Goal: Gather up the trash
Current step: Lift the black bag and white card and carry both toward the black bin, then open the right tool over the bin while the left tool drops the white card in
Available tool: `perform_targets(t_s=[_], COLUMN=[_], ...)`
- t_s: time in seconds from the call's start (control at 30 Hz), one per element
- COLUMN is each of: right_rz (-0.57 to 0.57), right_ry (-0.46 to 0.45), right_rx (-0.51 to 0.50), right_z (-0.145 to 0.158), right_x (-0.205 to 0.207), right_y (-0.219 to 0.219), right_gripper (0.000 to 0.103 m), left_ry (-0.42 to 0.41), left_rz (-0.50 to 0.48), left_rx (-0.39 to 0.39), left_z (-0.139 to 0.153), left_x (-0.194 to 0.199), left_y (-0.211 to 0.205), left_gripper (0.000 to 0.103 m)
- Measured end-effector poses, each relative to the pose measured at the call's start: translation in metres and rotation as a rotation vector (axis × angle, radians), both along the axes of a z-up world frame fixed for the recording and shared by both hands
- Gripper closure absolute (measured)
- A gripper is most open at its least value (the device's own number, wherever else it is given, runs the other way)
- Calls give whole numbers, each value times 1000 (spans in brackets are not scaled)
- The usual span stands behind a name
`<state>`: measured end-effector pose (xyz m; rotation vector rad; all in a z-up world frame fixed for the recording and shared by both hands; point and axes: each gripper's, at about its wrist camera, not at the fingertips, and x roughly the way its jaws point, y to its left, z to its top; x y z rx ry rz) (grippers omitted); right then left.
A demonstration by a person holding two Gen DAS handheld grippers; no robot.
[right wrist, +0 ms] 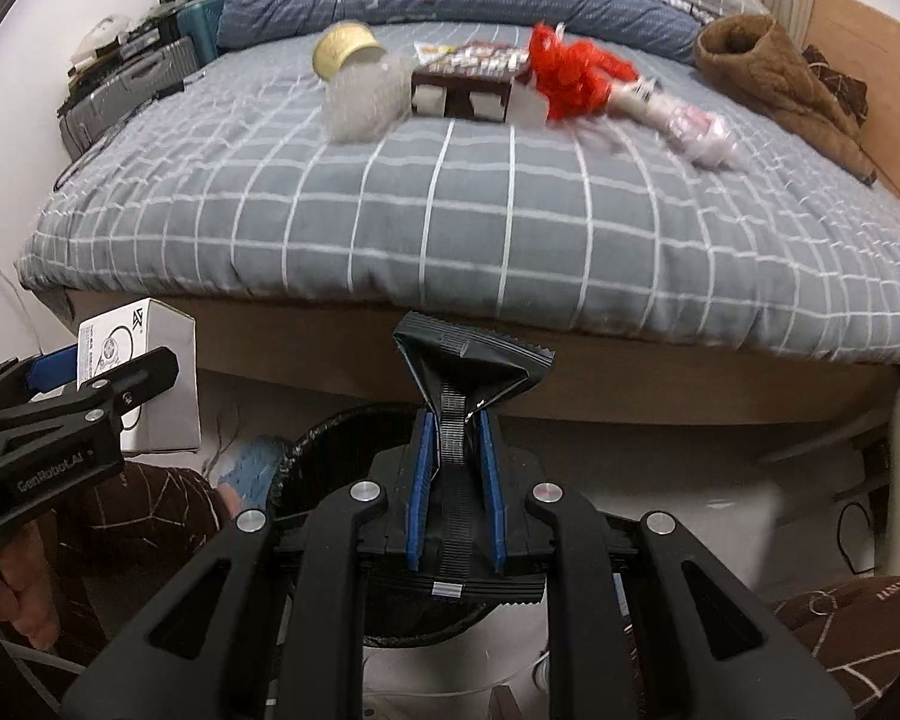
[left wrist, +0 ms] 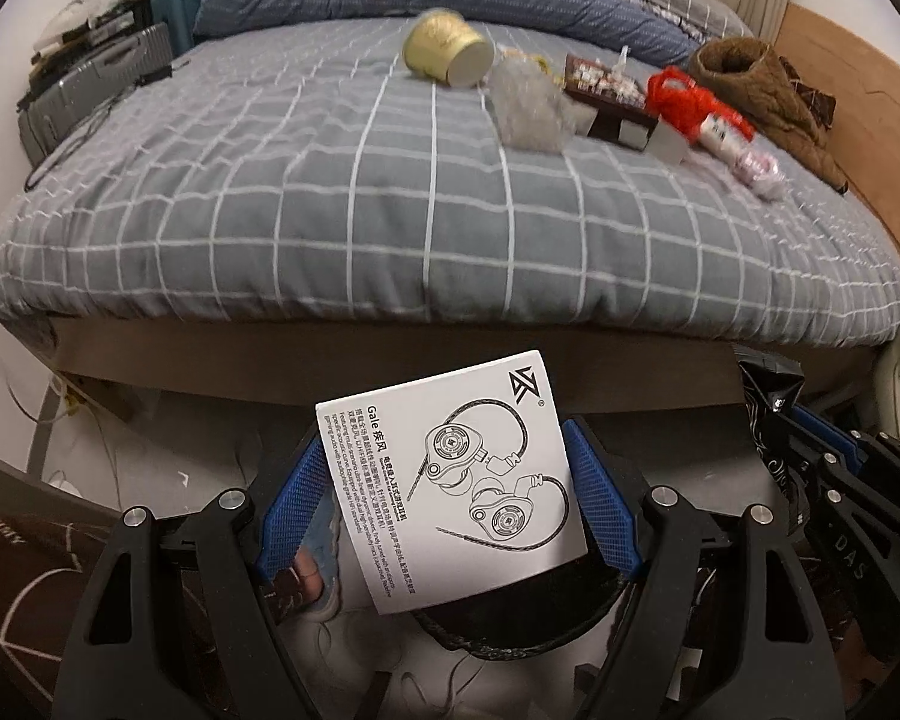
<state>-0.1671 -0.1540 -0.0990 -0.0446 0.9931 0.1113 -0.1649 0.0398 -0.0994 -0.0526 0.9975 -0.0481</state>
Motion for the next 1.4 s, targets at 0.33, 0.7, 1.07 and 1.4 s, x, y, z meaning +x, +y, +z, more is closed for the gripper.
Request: perform_targets(t_s=[0.33,0.7,1.07,1.4], right_rz=[20,75,136,136], right_ry=[97,211,290,292], right_rx=[10,35,25,-10], right_z=[-46,-97,-131,-132], right_x=[25,44,52,55], right_y=[5,23,42,50], right_gripper=[87,87,86,56], left_ry=[72,147,197,211], left_rz=[-17,-28,5,25], left_rx=[-21,-2,6,14], left_z=[-40,-84,-110,-119], left_x=[31,49,51,46], left_y=[-3,0,18,25], left_gripper=[28,28,28,28])
